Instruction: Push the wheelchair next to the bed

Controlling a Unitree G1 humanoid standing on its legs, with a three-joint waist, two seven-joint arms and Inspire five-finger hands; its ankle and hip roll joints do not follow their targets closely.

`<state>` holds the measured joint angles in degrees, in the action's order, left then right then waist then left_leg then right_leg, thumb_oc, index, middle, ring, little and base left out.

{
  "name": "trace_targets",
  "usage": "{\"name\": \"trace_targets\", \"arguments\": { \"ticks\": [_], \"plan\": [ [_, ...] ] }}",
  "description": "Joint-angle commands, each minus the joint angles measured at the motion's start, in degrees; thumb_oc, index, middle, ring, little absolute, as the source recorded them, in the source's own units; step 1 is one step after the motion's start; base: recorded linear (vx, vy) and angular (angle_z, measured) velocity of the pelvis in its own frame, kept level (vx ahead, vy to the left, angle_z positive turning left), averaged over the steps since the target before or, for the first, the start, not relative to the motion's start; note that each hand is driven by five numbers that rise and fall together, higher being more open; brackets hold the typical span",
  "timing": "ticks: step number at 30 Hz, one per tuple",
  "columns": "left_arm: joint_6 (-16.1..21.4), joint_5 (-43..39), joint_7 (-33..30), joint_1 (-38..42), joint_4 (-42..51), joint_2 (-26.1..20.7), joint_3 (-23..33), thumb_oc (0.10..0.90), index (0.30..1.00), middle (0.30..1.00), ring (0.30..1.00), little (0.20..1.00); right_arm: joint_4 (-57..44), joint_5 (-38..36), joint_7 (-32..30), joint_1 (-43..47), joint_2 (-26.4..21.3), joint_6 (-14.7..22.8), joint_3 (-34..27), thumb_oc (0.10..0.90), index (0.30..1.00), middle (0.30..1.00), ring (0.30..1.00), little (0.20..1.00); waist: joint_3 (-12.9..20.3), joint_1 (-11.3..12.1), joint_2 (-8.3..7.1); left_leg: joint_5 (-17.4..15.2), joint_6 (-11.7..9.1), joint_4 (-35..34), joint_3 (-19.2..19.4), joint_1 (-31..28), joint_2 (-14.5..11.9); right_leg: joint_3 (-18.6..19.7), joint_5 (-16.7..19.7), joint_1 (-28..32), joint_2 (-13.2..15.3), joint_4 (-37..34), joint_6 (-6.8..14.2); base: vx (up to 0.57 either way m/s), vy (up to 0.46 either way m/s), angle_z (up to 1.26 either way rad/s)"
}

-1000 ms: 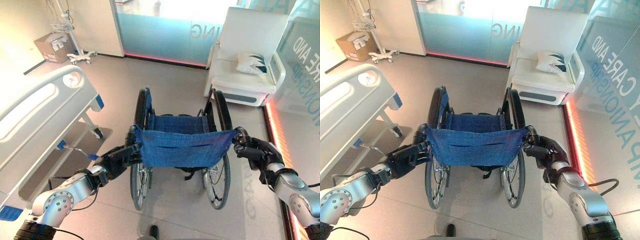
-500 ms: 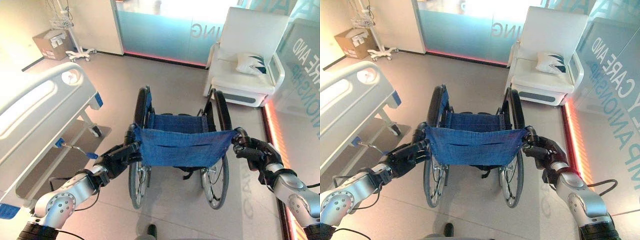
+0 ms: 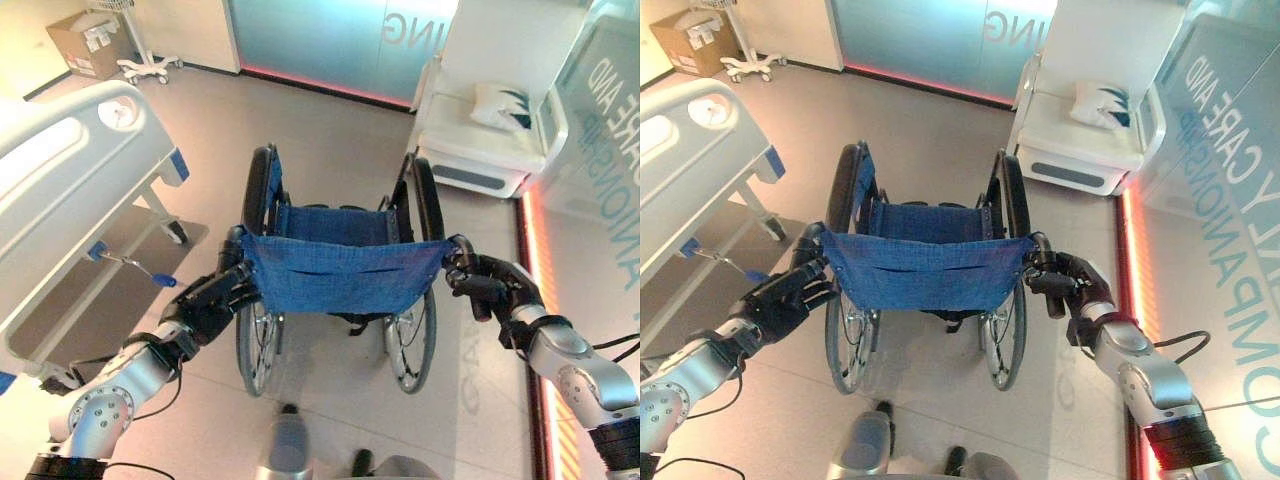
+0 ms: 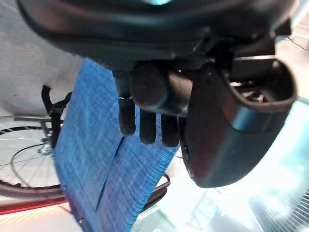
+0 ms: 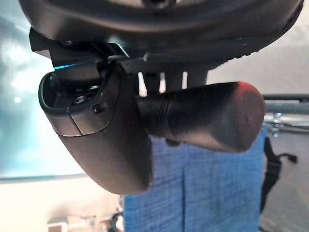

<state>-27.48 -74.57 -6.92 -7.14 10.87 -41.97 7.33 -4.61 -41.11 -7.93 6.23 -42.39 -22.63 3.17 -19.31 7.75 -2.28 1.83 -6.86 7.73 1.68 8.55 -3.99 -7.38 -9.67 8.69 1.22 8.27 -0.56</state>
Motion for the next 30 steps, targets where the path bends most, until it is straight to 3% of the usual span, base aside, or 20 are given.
{"name": "trace_targets", "arguments": {
  "ticks": [1,4,5,7,8,9,10,11,12,14,16,18,20,22,26,30],
  "plan": [
    [15.0,-2.2,2.9,8.0,3.4,-2.1,11.2,0.400,0.300,0.300,0.300,0.300,-7.7,-2.2,10.3,2.0,-3.4,7.6,1.8,0.400,0.300,0.300,0.300,0.300,6.7,0.5,2.32,17.1,-0.5,-8.0,0.3,3.5,0.6,-2.7,0.7,4.6,-4.1,0.7,1.3,0.38,0.136,-0.41],
    [16.1,-2.3,3.9,7.3,3.4,-1.7,12.5,0.400,0.300,0.300,0.300,0.300,-8.3,-1.1,12.2,2.1,-3.1,8.4,1.7,0.400,0.300,0.300,0.300,0.300,8.1,2.1,1.78,12.3,1.2,-9.8,-0.6,2.8,3.3,-2.1,-2.5,7.0,-3.0,2.1,2.5,0.49,0.233,-0.39],
    [16.2,-2.9,3.5,7.9,3.3,-1.7,12.8,0.400,0.300,0.300,0.300,0.300,-8.3,-0.4,12.2,2.6,-2.3,8.8,2.1,0.400,0.300,0.300,0.300,0.300,8.9,2.5,1.14,8.9,3.2,-6.1,-1.1,2.4,5.0,-1.5,-3.9,7.6,-2.0,4.2,3.7,0.46,0.257,-0.81],
    [15.5,-3.2,2.8,8.3,3.5,-1.1,13.1,0.400,0.300,0.300,0.300,0.300,-8.6,0.2,12.4,2.3,-1.4,8.8,2.1,0.400,0.300,0.300,0.300,0.300,9.6,2.9,0.45,7.2,4.2,-3.5,-1.6,2.8,6.5,-1.2,-3.4,8.0,-1.4,6.4,4.4,0.41,0.245,-0.68],
    [14.3,-3.4,1.9,8.7,3.4,-0.7,13.4,0.400,0.300,0.300,0.300,0.300,-8.6,0.5,12.6,2.3,-1.0,8.5,1.8,0.400,0.300,0.300,0.300,0.300,10.4,3.1,-0.49,5.8,6.0,-2.1,-0.4,2.4,7.6,-1.8,0.6,7.1,-0.7,12.9,6.3,0.37,0.243,-0.25],
    [14.0,-3.4,1.6,8.9,3.2,-0.6,13.3,0.400,0.300,0.300,0.300,0.300,-8.6,0.6,12.6,2.4,-1.0,8.5,1.8,0.400,0.300,0.300,0.300,0.300,10.6,3.0,-0.69,5.4,6.4,-1.8,0.1,2.3,8.0,-2.0,1.7,6.6,-0.5,14.7,6.8,0.46,0.327,-0.06],
    [13.6,-3.9,0.5,9.8,2.4,-1.3,13.4,0.400,0.300,0.300,0.300,0.300,-9.1,0.2,12.2,3.2,-1.5,8.0,1.6,0.400,0.300,0.300,0.300,0.300,11.1,3.2,-1.40,4.8,7.8,-1.6,-0.9,1.7,9.8,-0.9,7.7,4.5,-0.7,22.1,9.6,0.37,0.269,0.08],
    [13.8,-4.6,-0.1,10.7,1.7,-2.1,13.6,0.400,0.300,0.300,0.300,0.300,-9.3,-0.1,12.0,4.1,-1.9,8.1,1.7,0.400,0.300,0.300,0.300,0.300,11.4,3.4,-1.78,4.3,8.5,-1.6,-1.6,1.5,10.8,-0.2,10.6,2.8,-0.9,26.1,11.1,0.39,0.284,-0.01],
    [14.1,-5.6,-0.3,11.7,0.7,-3.0,13.6,0.400,0.300,0.300,0.300,0.300,-9.0,-0.3,11.4,5.5,-2.2,8.2,2.5,0.400,0.300,0.300,0.300,0.300,11.5,3.6,-1.67,3.6,9.3,-1.3,-1.8,1.0,11.4,-0.2,13.7,0.0,-0.7,30.5,11.9,0.28,0.198,-0.02],
    [14.5,-6.9,-0.5,13.0,-0.5,-3.4,13.5,0.400,0.300,0.300,0.300,0.300,-8.3,0.0,10.9,7.5,-1.9,8.6,3.9,0.400,0.300,0.300,0.300,0.300,11.5,3.5,-1.42,2.7,10.0,-0.6,-2.3,0.7,12.0,0.1,14.4,-3.5,-0.2,32.9,11.5,0.21,0.139,0.00],
    [14.8,-7.8,0.2,14.0,-2.0,-4.1,13.5,0.400,0.300,0.300,0.300,0.300,-7.4,0.8,10.9,9.1,-1.7,9.5,4.9,0.400,0.300,0.300,0.300,0.300,11.0,3.2,-0.94,1.9,10.4,0.3,-2.5,0.2,12.3,-0.4,11.8,-6.4,0.0,31.0,10.3,0.26,0.115,0.03],
    [15.1,-7.9,1.8,14.8,-3.6,-4.7,13.4,0.400,0.300,0.300,0.300,0.300,-7.2,1.3,11.2,11.1,-1.5,9.6,5.0,0.400,0.300,0.300,0.300,0.300,9.7,2.5,-0.37,-0.1,10.0,3.1,-3.2,-0.4,12.6,-2.4,7.5,-9.1,1.1,21.4,7.7,0.35,0.054,0.04],
    [15.6,-7.4,2.6,16.0,-4.8,-4.5,12.5,0.400,0.300,0.300,0.300,0.300,-6.4,1.6,11.2,12.2,-1.6,9.7,5.1,0.400,0.300,0.300,0.300,0.300,8.8,1.7,-0.27,-1.8,9.8,4.3,-4.1,-1.9,12.7,-2.3,7.0,-10.9,1.9,14.0,6.5,0.32,-0.020,-0.09],
    [15.5,-7.1,2.7,17.7,-5.4,-4.4,10.7,0.400,0.300,0.300,0.300,0.300,-5.4,1.9,10.9,12.9,-2.3,10.0,4.8,0.400,0.300,0.300,0.300,0.300,7.3,-0.2,-0.15,-4.0,9.7,5.6,-6.0,-4.6,13.1,-0.4,9.2,-13.5,2.2,6.8,6.2,0.43,-0.054,0.04],
    [14.8,-6.2,1.5,20.0,-4.6,-4.2,7.4,0.400,0.300,0.300,0.300,0.300,-5.4,0.6,8.0,15.4,-3.2,8.4,4.0,0.400,0.300,0.300,0.300,0.300,5.8,-3.5,-1.47,-11.6,10.5,9.1,-7.9,-8.9,14.0,3.5,17.2,-19.6,4.9,-5.3,9.5,0.46,-0.098,0.78],
    [13.9,-5.6,1.6,19.5,-4.0,-2.3,6.5,0.400,0.300,0.300,0.300,0.300,-6.3,0.3,7.3,15.1,-2.3,7.1,1.9,0.400,0.300,0.300,0.300,0.300,5.9,-4.9,-1.56,-17.4,10.6,11.4,-8.4,-13.7,12.5,3.7,20.6,-20.5,6.6,-10.2,10.6,0.62,-0.154,0.90]
  ]
}}
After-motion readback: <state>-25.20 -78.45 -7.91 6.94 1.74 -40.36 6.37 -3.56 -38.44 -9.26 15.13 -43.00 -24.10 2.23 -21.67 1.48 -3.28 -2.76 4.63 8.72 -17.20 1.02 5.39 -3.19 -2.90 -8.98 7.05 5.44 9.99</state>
